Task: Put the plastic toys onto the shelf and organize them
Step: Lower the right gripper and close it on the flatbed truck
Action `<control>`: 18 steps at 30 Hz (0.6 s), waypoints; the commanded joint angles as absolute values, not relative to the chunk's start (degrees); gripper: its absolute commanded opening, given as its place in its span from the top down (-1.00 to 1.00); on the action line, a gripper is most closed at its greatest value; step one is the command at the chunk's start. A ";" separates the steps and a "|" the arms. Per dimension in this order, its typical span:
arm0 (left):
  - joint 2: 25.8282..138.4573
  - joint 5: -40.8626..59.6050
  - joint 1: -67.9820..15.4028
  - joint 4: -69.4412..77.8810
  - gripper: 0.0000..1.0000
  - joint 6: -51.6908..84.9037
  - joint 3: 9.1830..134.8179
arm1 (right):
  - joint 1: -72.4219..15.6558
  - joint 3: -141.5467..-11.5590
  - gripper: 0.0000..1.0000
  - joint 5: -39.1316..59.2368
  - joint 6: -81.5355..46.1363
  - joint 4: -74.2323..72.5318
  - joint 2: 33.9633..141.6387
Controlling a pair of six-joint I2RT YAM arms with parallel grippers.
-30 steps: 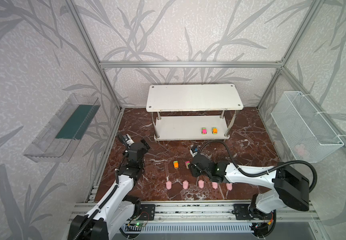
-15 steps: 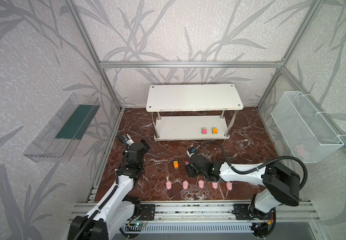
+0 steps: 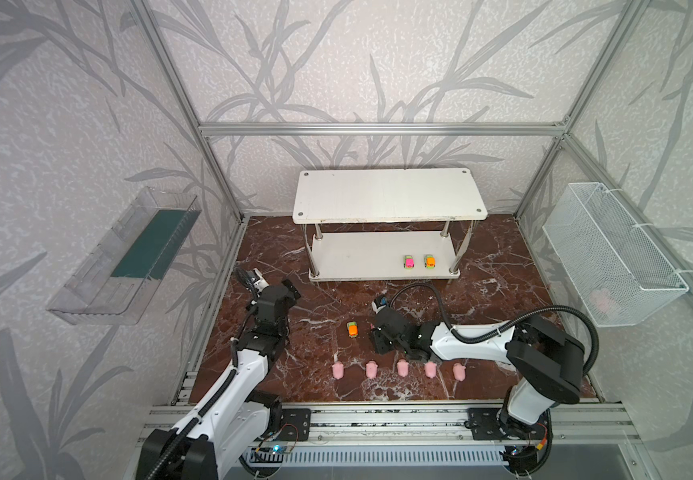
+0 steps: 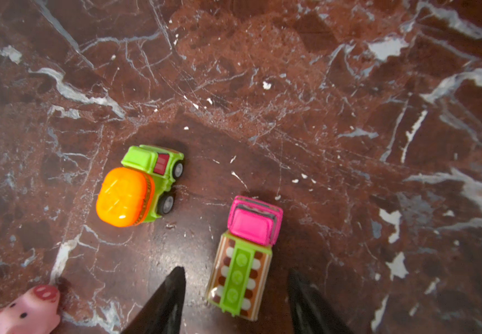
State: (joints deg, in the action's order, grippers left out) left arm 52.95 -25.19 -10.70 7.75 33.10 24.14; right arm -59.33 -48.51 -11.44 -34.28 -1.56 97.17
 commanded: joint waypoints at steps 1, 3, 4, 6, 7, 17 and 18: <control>53.61 -26.04 -10.55 7.82 -0.78 33.47 23.30 | -57.54 -50.33 -0.10 -10.87 -34.37 -2.35 99.25; 54.00 -26.11 -10.55 8.08 -0.78 33.43 23.31 | -56.74 -50.75 -0.04 -10.11 -34.37 -2.38 99.91; 54.13 -26.17 -10.55 8.16 -0.78 33.41 23.31 | -56.56 -51.14 -0.02 -9.56 -34.45 -2.27 100.39; 54.32 -26.19 -10.55 8.26 -0.78 33.41 23.33 | -56.32 -51.71 -0.01 -8.94 -34.71 -1.37 100.89; 54.32 -26.17 -10.55 8.26 -0.78 33.39 23.33 | -56.23 -51.97 0.01 -8.63 -34.71 -1.11 101.07; 54.36 -26.21 -10.51 8.43 -0.78 33.40 22.99 | -56.07 -52.38 0.18 -8.68 -35.07 0.00 101.04; 54.35 -26.26 -10.50 8.44 -0.78 33.57 22.87 | -56.05 -52.40 0.22 -8.72 -35.02 0.11 100.93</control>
